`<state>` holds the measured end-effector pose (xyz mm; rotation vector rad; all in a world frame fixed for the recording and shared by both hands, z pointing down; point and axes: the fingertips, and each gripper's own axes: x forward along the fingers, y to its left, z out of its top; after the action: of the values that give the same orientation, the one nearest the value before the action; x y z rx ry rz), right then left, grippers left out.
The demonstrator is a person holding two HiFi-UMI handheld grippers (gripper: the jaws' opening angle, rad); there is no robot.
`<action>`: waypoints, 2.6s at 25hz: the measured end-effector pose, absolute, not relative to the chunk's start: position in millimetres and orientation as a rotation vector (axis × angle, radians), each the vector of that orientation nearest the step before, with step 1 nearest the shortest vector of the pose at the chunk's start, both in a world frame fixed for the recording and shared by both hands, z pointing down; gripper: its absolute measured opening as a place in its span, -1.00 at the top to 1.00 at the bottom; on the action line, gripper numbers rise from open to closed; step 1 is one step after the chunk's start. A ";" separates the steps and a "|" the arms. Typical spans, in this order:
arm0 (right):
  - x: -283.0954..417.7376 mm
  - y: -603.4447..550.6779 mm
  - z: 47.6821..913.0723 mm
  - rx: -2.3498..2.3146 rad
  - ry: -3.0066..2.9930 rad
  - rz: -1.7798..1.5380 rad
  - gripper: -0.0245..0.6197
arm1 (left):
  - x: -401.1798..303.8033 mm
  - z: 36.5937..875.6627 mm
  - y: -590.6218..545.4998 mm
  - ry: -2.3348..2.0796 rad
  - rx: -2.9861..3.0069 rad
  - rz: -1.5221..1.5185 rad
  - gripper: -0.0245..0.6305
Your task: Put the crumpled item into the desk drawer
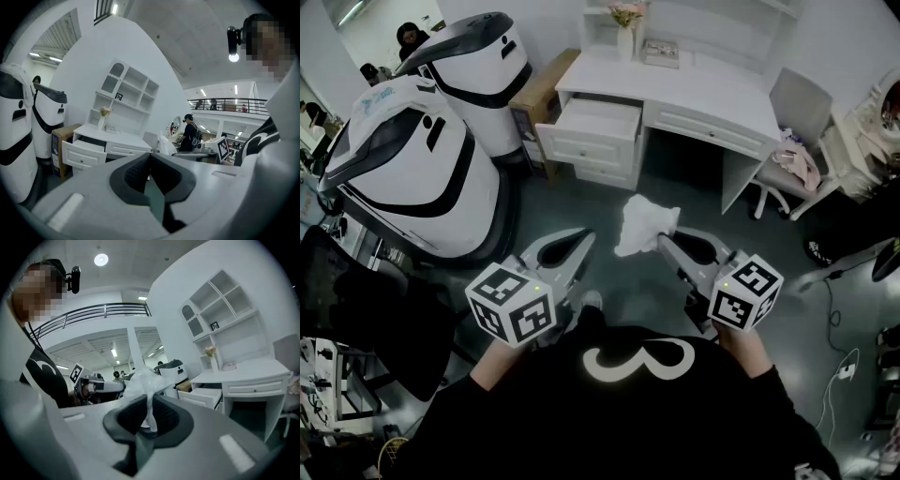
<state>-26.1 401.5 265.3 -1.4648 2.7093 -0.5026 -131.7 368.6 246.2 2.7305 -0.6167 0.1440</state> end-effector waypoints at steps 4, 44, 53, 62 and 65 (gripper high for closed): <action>-26.5 403.7 262.9 -1.476 2.717 -0.499 0.81 | -132.6 244.6 369.0 -0.616 2.727 0.131 0.89; 88.1 190.7 312.9 -1.616 2.553 -0.734 0.81 | -16.2 294.0 147.7 -0.476 2.636 0.253 0.89; 121.4 58.9 340.8 -1.621 2.569 -0.863 0.80 | 17.5 321.2 13.7 -0.492 2.574 0.284 0.89; 124.1 -42.0 356.1 -1.623 2.653 -0.913 0.80 | 26.7 339.3 -77.0 -0.502 2.543 0.280 0.89; 124.0 -60.6 357.8 -1.608 2.672 -0.905 0.80 | 25.7 342.8 -93.1 -0.530 2.536 0.283 0.89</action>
<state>124.0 -60.6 357.8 -1.6076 2.6723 -0.9051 25.7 -93.1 342.8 2.5355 -0.5305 0.2834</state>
